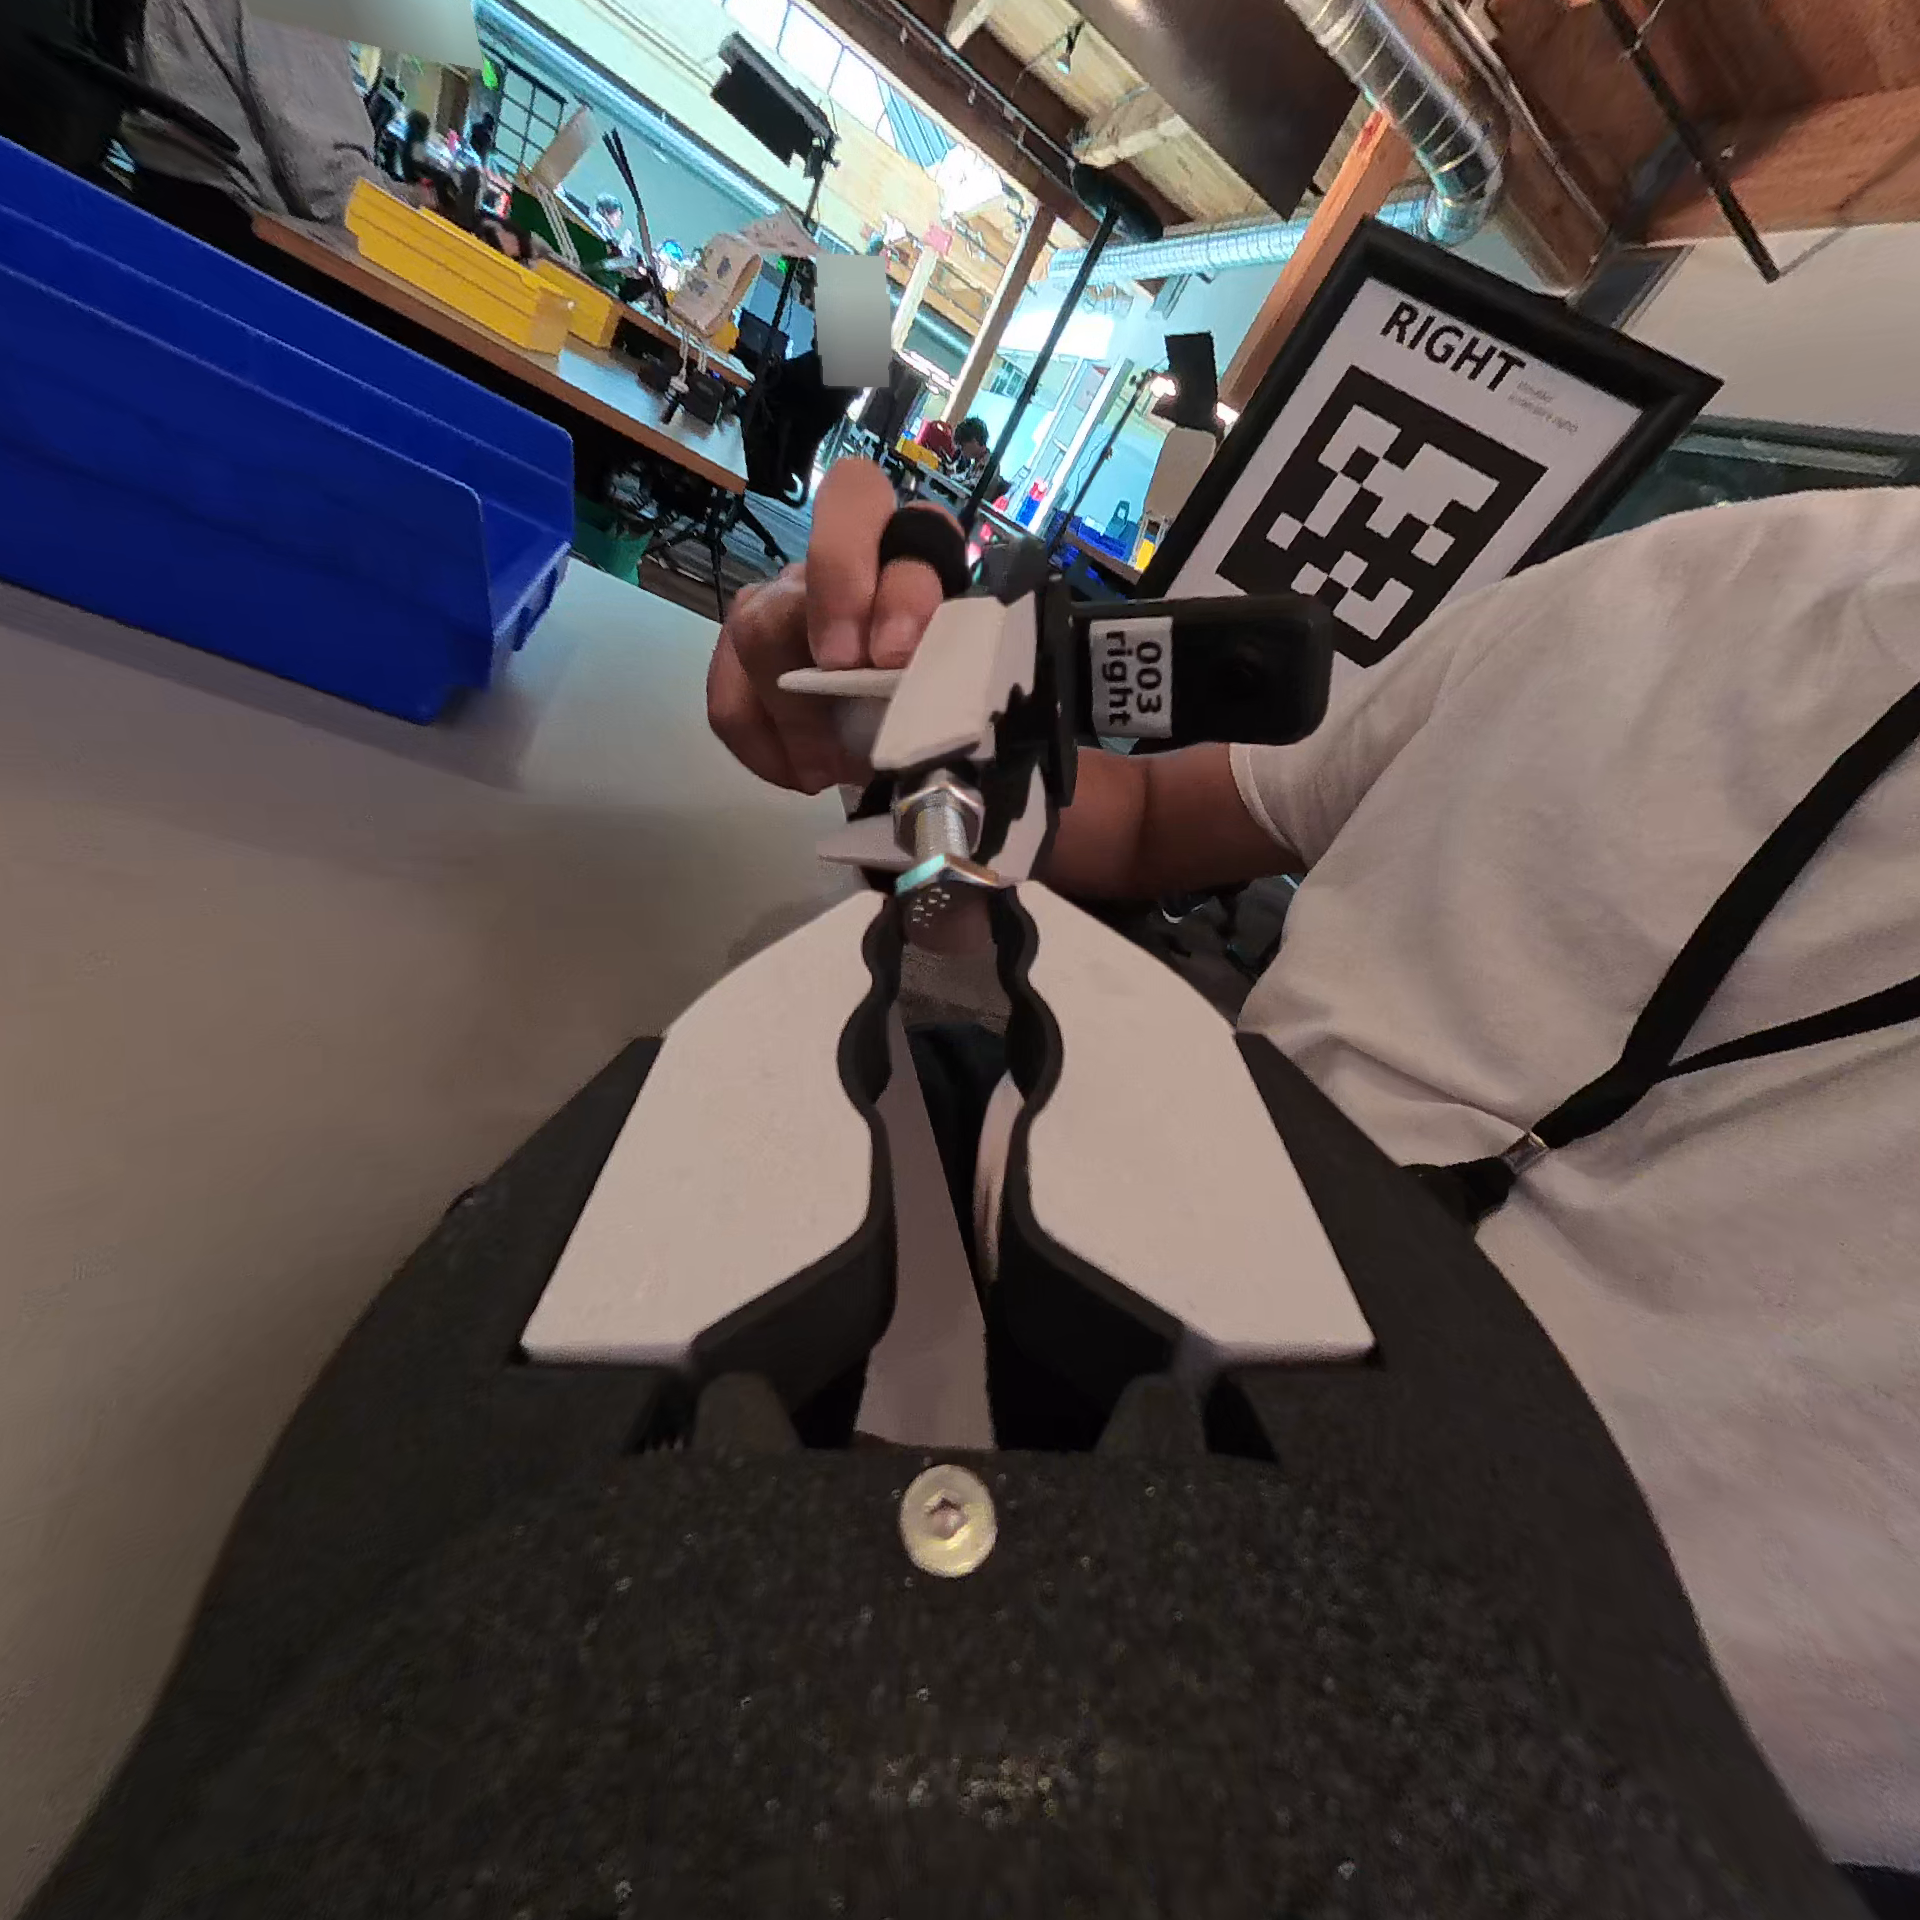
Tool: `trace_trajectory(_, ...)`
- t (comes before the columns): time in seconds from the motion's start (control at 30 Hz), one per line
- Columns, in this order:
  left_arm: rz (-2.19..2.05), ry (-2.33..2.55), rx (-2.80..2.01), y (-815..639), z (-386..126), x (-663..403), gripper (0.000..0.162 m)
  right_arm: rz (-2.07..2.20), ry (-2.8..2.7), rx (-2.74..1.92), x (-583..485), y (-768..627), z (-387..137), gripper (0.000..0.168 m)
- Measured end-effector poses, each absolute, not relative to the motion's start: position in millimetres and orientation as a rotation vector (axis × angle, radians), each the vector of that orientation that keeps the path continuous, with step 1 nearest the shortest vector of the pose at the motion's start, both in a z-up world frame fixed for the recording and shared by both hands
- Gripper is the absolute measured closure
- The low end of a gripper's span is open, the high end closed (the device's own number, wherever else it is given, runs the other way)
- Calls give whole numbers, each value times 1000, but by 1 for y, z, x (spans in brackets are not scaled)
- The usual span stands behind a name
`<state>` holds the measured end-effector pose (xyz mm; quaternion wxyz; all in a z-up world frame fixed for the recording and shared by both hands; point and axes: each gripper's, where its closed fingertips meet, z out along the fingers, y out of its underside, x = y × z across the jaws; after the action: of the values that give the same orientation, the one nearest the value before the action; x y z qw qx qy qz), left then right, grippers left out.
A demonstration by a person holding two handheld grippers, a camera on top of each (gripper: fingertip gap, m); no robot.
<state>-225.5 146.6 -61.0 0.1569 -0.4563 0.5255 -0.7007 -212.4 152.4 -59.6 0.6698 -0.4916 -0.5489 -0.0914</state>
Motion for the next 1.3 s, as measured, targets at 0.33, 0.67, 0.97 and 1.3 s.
trace_trajectory(0.33,-1902,1540,-1287,143,-64,-233,145,335,-1101,-1423,-224,149,-61,151)
trace_trajectory(0.67,-1678,1562,-1318,164,-77,-230,144,1482,-311,-1822,-225,167,-73,152)
trace_trajectory(0.97,-1877,1443,-1348,170,-64,-239,145,178,-1030,-1401,-216,167,-67,124)
trace_trajectory(1.3,-1916,1519,-1413,160,-78,-235,145,-546,-1326,-1038,-223,159,-75,132)
